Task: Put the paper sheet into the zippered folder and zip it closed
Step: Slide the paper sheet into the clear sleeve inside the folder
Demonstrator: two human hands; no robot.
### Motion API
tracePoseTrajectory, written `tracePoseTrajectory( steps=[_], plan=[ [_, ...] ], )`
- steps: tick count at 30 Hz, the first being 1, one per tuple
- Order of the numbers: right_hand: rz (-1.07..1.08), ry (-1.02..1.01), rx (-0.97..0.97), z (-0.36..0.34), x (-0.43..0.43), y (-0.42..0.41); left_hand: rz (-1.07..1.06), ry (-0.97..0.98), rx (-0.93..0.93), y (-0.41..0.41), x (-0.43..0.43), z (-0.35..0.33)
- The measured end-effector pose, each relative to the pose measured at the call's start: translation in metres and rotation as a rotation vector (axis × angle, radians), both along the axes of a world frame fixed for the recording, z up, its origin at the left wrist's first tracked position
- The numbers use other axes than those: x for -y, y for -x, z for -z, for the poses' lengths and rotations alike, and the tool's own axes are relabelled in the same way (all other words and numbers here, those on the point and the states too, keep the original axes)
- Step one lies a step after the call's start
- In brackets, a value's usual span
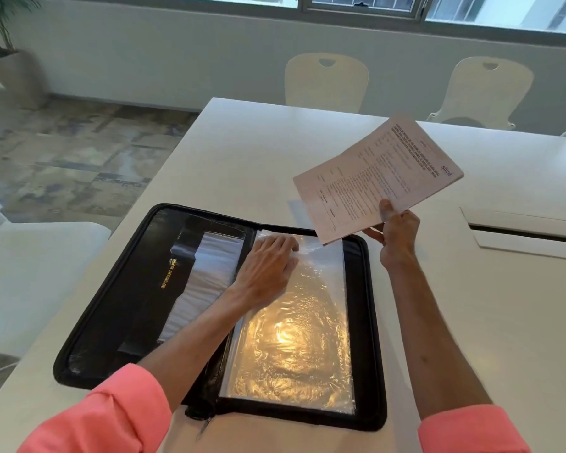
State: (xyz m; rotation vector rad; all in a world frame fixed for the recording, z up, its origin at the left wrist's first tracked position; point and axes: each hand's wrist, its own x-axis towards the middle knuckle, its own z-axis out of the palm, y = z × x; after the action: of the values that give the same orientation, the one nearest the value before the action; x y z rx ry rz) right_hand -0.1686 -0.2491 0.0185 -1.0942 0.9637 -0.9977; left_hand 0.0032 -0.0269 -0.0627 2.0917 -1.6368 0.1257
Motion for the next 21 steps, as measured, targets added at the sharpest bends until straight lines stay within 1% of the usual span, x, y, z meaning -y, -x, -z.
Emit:
tracePoseTrajectory(
  steps=[7,10,13,21],
  plan=[
    [0.018,0.020,0.010,-0.008,0.005,-0.012,0.025,0.069,0.053,-0.008,0.010,-0.008],
    [0.022,0.042,0.025,-0.019,0.007,-0.020,0.032,0.039,0.027,-0.009,0.013,-0.011],
    [0.006,0.071,0.029,-0.029,0.010,-0.029,0.054,-0.011,0.044,-0.011,0.015,-0.014],
    [-0.049,0.107,-0.005,-0.035,0.000,-0.053,0.105,0.016,0.074,-0.017,0.017,-0.013]
  ],
)
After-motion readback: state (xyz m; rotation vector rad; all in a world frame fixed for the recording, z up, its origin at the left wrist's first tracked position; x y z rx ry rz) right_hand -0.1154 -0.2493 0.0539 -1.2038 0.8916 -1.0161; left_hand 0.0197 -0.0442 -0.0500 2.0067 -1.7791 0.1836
